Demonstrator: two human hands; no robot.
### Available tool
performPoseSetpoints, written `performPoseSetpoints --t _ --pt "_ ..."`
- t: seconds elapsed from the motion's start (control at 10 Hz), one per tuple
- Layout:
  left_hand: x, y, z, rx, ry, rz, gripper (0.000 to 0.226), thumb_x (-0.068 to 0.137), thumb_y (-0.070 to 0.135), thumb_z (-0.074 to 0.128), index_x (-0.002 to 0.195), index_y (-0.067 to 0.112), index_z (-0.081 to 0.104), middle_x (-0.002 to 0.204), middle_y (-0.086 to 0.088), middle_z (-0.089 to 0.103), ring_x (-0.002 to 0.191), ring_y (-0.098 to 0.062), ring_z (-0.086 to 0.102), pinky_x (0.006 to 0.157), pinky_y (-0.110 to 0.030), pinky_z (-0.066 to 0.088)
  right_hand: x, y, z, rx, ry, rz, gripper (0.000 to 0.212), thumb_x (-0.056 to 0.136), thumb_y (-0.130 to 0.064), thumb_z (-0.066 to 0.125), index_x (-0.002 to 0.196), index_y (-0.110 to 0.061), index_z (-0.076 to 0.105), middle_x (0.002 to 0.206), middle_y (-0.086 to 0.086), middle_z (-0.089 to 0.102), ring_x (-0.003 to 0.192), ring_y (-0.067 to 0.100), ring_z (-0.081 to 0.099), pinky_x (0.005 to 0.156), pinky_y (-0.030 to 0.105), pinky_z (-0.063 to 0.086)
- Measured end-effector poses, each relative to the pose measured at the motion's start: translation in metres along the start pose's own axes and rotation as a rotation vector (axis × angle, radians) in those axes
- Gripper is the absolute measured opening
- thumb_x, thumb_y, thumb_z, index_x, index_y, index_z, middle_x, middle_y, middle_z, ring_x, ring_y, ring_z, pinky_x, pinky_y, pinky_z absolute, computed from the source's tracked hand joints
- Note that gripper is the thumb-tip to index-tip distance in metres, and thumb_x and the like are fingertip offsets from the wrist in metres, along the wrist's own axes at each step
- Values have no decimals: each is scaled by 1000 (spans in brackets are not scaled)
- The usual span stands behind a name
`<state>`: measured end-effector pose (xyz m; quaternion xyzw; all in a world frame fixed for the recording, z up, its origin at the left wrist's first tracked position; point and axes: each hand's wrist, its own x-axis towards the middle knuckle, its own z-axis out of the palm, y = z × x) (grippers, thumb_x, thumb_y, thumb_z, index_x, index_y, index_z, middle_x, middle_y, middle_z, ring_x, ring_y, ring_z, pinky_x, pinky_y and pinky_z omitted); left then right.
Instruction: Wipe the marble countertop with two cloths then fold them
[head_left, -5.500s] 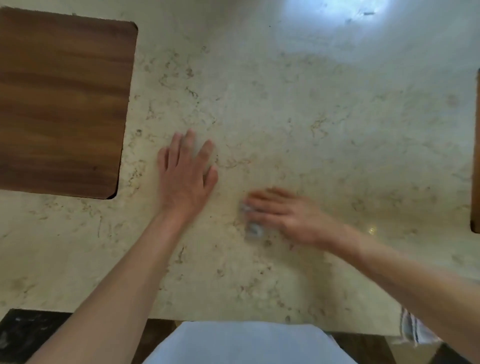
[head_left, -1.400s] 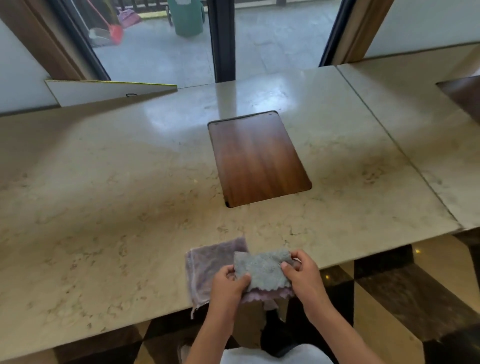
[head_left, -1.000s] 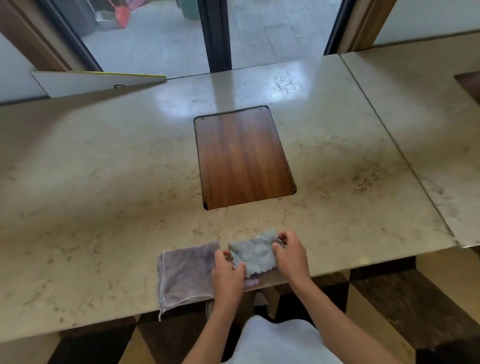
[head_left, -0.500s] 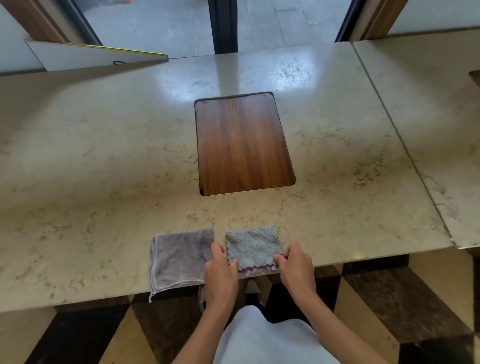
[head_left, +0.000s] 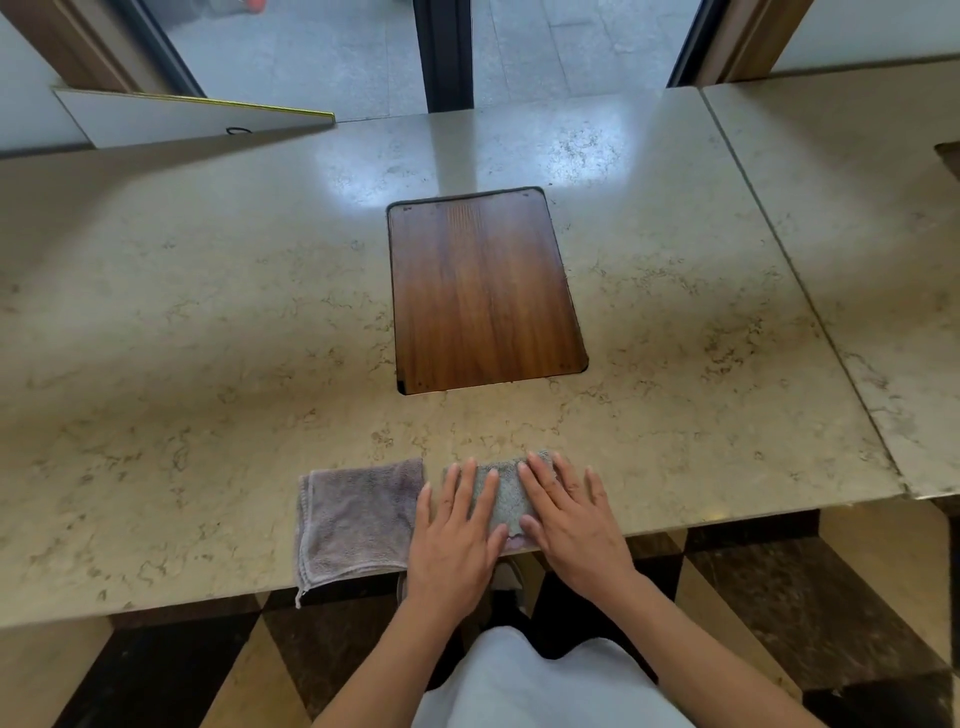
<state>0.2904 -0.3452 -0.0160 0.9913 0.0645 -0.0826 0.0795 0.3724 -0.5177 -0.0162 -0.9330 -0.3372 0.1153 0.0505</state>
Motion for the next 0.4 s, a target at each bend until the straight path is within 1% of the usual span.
performPoseSetpoints --t 0.1,0.2,0.3,0.4 --pt "-6 -9 3 35 -25 -3 71 101 59 31 160 20 23 167 -12 19 154 -30 20 118 -52 17 -3 4 4 -18 -94 55 67 104 -53 23 160 -18 25 168 4 24 153 33 24 116 56 17" --pt "-8 -11 7 63 -5 -2 72 100 61 30 159 19 25 166 -14 21 153 -31 23 117 -53 18 -3 2 8 -16 -113 76 68 103 -54 22 160 -16 24 168 5 22 153 34 24 116 56 16" --pt "-4 -6 -10 9 -12 -15 70 98 60 35 155 19 35 163 -15 32 151 -31 29 116 -53 19 -1 -4 -6 99 -171 79 74 99 -57 11 161 -17 17 169 3 11 156 34 12 126 54 9" --pt "-12 -5 -24 -108 95 3 56 94 47 52 142 17 49 150 -14 49 143 -31 44 116 -50 37 10 -10 -38 452 -25 198 59 103 -46 32 151 -11 41 159 9 40 149 33 34 121 52 31"
